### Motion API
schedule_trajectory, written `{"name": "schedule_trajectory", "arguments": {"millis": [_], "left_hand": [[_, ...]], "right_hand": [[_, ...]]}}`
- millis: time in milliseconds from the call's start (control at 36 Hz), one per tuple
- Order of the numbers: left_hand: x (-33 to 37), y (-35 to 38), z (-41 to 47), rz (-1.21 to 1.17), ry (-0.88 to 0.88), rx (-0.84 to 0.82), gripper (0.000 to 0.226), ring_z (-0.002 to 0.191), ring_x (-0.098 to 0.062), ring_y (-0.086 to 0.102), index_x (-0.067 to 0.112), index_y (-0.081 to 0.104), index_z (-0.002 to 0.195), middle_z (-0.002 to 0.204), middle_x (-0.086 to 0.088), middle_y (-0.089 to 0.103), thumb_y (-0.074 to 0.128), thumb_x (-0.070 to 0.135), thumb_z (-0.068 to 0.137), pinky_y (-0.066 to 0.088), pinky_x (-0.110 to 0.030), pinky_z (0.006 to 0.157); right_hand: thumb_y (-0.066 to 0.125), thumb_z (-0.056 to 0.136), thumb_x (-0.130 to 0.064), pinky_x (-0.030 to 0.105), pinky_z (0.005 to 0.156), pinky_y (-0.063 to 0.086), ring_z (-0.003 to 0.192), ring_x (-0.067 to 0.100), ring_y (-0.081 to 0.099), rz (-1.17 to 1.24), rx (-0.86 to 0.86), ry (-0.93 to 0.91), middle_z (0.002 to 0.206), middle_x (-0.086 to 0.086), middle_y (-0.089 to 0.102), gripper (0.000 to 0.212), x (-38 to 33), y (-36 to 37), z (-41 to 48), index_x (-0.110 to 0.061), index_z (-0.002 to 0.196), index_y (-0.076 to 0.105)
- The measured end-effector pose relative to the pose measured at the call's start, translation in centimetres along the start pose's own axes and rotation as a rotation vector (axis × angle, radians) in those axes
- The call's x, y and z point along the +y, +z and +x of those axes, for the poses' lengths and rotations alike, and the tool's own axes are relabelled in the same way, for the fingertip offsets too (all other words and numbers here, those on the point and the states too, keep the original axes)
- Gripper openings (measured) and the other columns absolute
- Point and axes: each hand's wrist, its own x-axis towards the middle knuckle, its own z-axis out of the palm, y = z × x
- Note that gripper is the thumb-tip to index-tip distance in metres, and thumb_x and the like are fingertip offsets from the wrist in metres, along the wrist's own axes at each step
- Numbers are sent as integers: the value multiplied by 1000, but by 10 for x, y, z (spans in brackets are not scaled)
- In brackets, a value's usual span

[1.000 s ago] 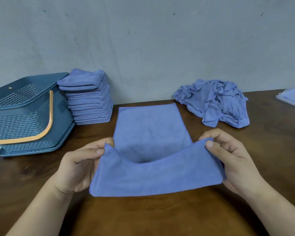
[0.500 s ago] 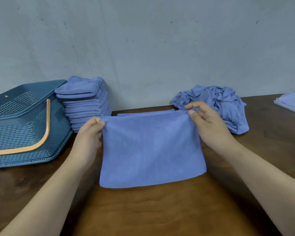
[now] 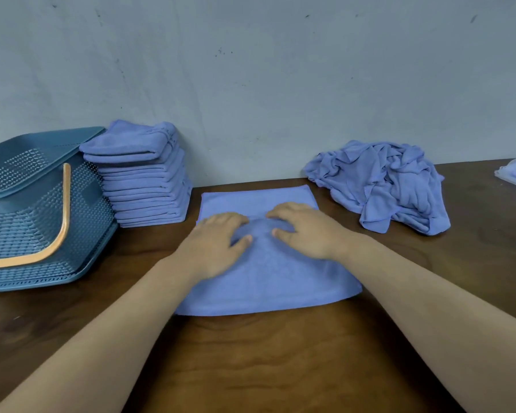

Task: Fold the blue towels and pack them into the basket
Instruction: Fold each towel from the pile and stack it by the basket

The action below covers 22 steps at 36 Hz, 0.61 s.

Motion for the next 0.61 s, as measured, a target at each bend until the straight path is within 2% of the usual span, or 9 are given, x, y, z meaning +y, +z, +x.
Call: {"name": "schedule_trajectory", "arguments": {"millis": [83, 167, 500, 556, 611], "left_hand": [[0, 11, -6, 32, -34, -175, 68, 164, -10, 3, 45, 20, 167, 177, 16, 10, 28, 72, 106, 4, -45, 133], [1, 15, -21, 34, -47, -233, 75, 162, -6, -14, 52, 1, 167, 176, 20, -9, 16, 81, 100, -7, -43, 132], [64, 14, -131, 66, -49, -194, 81, 156, -3, -31, 52, -17, 164, 171, 25, -27, 0, 85, 91, -12, -42, 131], [69, 14, -141, 67, -46, -189, 83, 157, -3, -30, 53, -16, 164, 171, 26, -26, -2, 86, 89, -12, -40, 131], [71, 10, -144, 56, -40, -170, 84, 160, -4, -20, 52, -4, 166, 173, 25, -15, 3, 87, 90, -7, -37, 131]], "right_hand": [[29, 106, -70, 46, 132, 3, 163, 11, -1, -116, -187, 20, 176, -15, 4, 64, 4, 10, -12, -50, 165, 17], [16, 102, -78, 46, 131, -6, 161, 8, -16, -171, -213, 14, 174, -19, -14, 70, 5, 15, -30, -53, 165, -1], [5, 98, -84, 39, 127, -17, 153, 3, -34, -200, -194, -58, 169, -22, -31, 71, -35, 23, -141, -57, 160, -18], [6, 98, -83, 39, 127, -17, 153, 3, -35, -199, -192, -57, 168, -22, -32, 71, -40, 24, -152, -56, 159, -19], [7, 99, -83, 39, 127, -17, 153, 3, -35, -189, -204, -55, 169, -22, -32, 71, -42, 24, -157, -56, 159, -19]]}}
